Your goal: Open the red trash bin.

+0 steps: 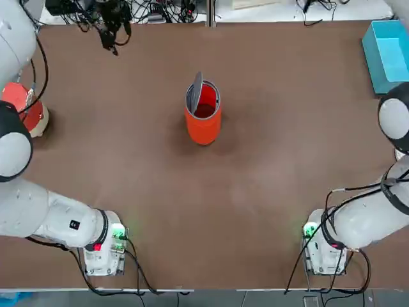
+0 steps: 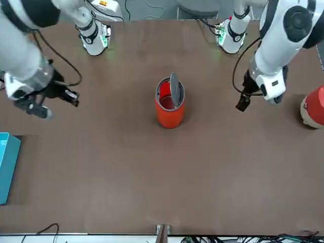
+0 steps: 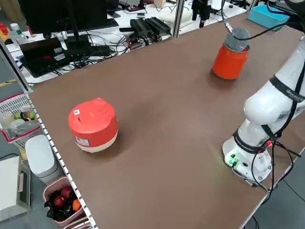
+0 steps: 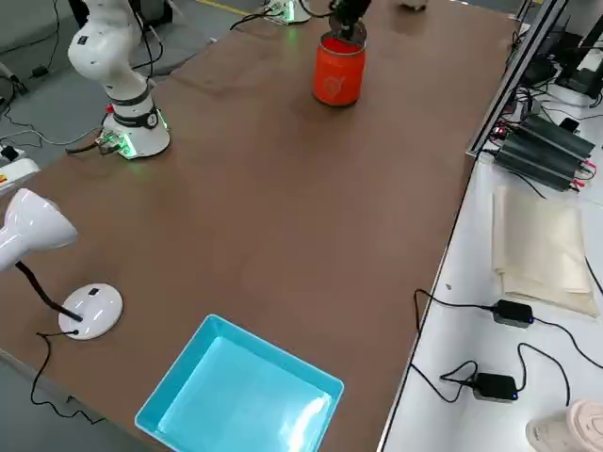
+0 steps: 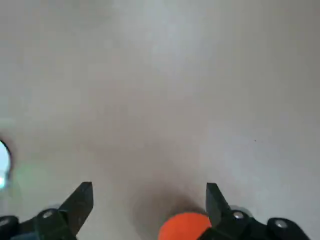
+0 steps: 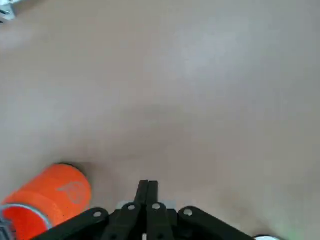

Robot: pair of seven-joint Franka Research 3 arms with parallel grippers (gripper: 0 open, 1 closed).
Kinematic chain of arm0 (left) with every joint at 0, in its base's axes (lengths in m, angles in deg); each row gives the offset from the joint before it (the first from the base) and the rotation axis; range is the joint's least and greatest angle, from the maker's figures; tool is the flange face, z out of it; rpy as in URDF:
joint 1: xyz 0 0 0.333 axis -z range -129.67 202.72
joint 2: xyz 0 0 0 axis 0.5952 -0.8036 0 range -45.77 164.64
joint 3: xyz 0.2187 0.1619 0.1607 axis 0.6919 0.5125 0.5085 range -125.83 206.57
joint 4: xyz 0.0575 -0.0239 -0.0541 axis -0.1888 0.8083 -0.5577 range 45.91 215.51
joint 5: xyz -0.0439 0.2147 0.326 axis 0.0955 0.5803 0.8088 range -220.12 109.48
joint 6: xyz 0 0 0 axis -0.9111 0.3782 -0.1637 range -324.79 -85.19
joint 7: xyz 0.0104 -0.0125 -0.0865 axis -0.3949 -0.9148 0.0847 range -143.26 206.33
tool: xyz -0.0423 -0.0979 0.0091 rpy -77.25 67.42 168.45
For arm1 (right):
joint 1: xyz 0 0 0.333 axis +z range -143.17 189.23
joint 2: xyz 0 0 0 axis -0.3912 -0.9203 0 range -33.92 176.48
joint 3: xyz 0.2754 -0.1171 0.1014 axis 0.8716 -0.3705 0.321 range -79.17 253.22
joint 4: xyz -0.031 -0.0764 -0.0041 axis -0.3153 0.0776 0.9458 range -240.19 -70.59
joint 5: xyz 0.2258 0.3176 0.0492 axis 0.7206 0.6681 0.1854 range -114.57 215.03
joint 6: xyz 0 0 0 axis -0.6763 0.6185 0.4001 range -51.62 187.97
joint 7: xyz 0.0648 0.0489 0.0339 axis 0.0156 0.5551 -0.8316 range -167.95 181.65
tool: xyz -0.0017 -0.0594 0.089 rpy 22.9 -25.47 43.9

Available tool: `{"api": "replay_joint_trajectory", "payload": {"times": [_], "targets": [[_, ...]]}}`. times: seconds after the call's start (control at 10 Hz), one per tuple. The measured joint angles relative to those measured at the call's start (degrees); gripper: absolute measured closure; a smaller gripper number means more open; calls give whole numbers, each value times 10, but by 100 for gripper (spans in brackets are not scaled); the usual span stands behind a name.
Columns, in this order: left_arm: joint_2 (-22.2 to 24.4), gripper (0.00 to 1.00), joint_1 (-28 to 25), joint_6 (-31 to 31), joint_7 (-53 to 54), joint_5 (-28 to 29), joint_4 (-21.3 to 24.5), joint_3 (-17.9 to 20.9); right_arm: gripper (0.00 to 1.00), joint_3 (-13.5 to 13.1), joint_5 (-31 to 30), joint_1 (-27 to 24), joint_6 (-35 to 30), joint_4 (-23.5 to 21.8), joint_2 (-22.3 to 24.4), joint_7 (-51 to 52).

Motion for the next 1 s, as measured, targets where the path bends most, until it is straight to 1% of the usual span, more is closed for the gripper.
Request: {"api": "replay_joint_trajectory", "payload": {"times": [0.1,0.2,0.3,0.4,0.5,0.6,0.7,0.8,0.9,1.0], "targets": [[1,0,-22,33,59,3,-26,0,99,0,0,-31,-18,4,7,55],[2,0,-52,54,116,5,-51,-3,98,0,0,-56,-25,6,14,100],[7,0,-100,63,190,5,-72,-19,97,0,0,-80,-31,6,20,139],[12,0,-149,73,275,5,-87,-44,96,0,0,-101,-36,6,25,175],[13,0,-173,88,358,5,-98,-58,86,0,-1,-121,-39,6,30,206],[13,0,-176,102,442,5,-111,-60,73,0,-1,-135,-40,6,33,227],[14,0,-175,113,521,5,-127,-62,57,1,-12,-142,-40,6,36,236],[14,0,-175,122,586,5,-141,-65,43,2,-29,-142,-39,6,39,238],[14,0,-175,125,644,5,-148,-66,27,5,-37,-142,-37,6,41,239],[14,0,-175,125,690,5,-151,-66,14,7,-41,-142,-28,2,44,242]]}}
